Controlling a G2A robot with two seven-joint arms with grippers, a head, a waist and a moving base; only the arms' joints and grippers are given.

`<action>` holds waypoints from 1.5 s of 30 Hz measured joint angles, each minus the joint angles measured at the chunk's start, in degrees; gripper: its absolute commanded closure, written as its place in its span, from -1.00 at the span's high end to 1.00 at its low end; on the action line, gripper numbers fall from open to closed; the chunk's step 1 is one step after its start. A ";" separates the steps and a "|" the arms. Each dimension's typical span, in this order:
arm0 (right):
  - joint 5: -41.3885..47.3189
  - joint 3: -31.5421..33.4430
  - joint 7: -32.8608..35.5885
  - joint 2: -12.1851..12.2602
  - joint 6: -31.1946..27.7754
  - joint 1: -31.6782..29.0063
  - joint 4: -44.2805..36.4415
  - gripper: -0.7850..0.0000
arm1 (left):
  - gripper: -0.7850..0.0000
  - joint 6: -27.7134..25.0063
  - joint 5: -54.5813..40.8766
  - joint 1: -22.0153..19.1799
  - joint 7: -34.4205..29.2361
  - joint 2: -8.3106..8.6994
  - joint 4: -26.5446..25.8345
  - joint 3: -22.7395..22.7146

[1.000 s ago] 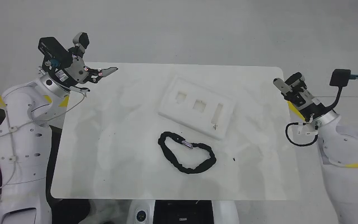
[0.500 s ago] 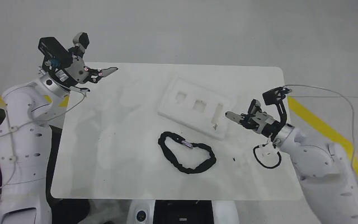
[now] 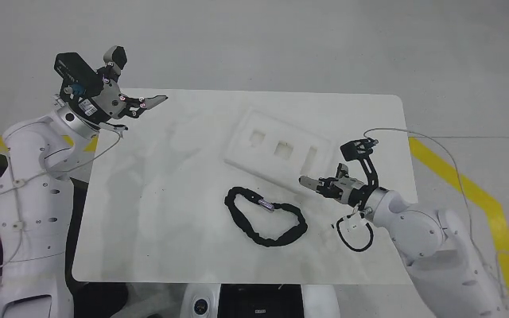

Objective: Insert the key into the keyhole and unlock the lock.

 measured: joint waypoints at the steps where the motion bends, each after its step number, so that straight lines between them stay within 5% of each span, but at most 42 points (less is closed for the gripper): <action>1: -0.01 0.01 0.00 0.00 0.00 -0.01 0.00 1.00 | 1.00 0.00 0.00 0.00 0.00 0.00 0.00 0.00; 13: -0.81 -0.49 -0.06 -0.01 0.02 -0.10 0.09 1.00 | 1.00 0.00 0.00 0.00 0.00 0.00 0.00 0.00; 29: -12.50 -14.20 7.66 -1.85 9.85 11.08 3.74 1.00 | 1.00 0.00 0.00 0.00 0.00 0.00 0.00 0.00; 35: -14.30 -15.51 11.33 -2.29 13.07 13.37 4.77 0.62 | 1.00 0.00 0.00 0.00 0.00 0.00 0.00 0.00; 36: -13.78 -15.45 11.41 -2.39 13.87 13.55 5.01 0.36 | 1.00 0.00 0.00 0.00 0.00 0.00 0.00 0.00; 45: -10.69 -15.38 12.85 -3.16 20.38 14.86 7.43 -0.04 | 1.00 0.00 0.00 0.00 0.00 0.00 0.00 0.00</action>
